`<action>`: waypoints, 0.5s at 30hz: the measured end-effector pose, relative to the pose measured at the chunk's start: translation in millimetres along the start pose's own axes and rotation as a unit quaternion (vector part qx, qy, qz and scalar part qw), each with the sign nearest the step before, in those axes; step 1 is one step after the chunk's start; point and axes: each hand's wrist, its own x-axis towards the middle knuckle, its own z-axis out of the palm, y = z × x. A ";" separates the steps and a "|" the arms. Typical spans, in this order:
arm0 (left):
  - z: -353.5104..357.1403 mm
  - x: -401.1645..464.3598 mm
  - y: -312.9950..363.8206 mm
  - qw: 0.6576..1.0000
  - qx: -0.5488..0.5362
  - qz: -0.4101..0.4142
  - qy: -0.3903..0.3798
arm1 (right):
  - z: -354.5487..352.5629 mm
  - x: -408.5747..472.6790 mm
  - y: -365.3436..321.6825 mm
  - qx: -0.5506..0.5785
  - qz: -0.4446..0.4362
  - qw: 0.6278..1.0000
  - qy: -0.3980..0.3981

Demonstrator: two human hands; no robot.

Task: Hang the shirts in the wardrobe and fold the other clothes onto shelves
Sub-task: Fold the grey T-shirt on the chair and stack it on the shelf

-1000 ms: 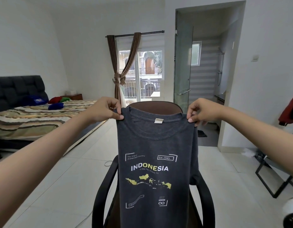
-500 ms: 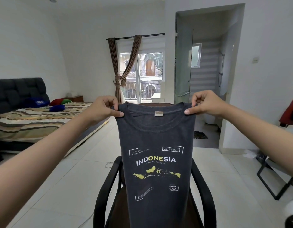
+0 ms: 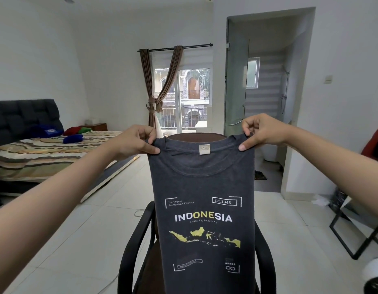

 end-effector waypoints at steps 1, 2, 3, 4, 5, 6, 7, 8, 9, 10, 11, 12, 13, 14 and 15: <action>0.1 0.2 0.1 1.000 0.002 -0.003 -0.003 | -0.8 -0.4 0.3 0.004 -0.002 1.000 -0.006; 0.5 0.5 -0.2 1.000 0.002 -0.006 -0.006 | -1.5 -0.7 0.7 0.007 -0.003 1.000 -0.013; 1.0 1.0 -0.4 1.000 0.000 -0.007 -0.007 | -2.4 -1.3 0.3 0.012 -0.002 1.000 -0.017; 1.8 1.7 -0.4 1.000 -0.001 -0.007 -0.009 | -2.9 -1.4 -0.1 0.020 -0.002 1.000 -0.022; 3.0 2.1 0.0 1.000 0.000 -0.007 -0.012 | -3.1 -2.1 -0.8 0.028 -0.004 0.999 -0.027; 4.3 2.7 0.1 1.000 0.001 -0.007 -0.015 | -3.0 -2.2 -1.2 0.037 -0.006 0.999 -0.033; 5.0 3.7 -0.1 1.000 -0.001 -0.008 -0.020 | -3.4 -2.1 -1.4 0.046 -0.006 0.998 -0.038; 5.5 4.9 -1.1 1.000 -0.004 -0.010 -0.023 | -4.0 -1.1 -0.7 0.053 -0.008 0.998 -0.044; 5.7 5.6 -2.2 1.000 -0.005 -0.012 -0.027 | -4.5 0.0 -0.1 0.053 -0.011 0.998 -0.045; 5.9 6.4 -4.1 0.999 -0.006 -0.013 -0.030 | -5.0 1.5 1.1 0.043 -0.014 0.998 -0.045; 6.5 7.1 -6.4 0.999 -0.010 -0.015 -0.033 | -4.9 2.6 2.3 0.031 -0.013 0.998 -0.046; 7.5 7.7 -9.1 0.999 -0.020 -0.018 -0.035 | -4.2 3.9 4.3 0.027 -0.012 0.999 -0.046; 9.0 7.8 -11.7 0.999 -0.033 -0.021 -0.035 | -3.1 4.7 5.9 0.031 -0.008 0.998 -0.046; 10.9 7.9 -14.3 0.998 -0.047 -0.024 -0.033 | -1.6 5.5 8.2 0.044 -0.003 0.998 -0.044; 12.5 8.1 -17.3 0.998 -0.057 -0.027 -0.031 | 0.2 6.1 10.9 0.059 0.003 0.997 -0.041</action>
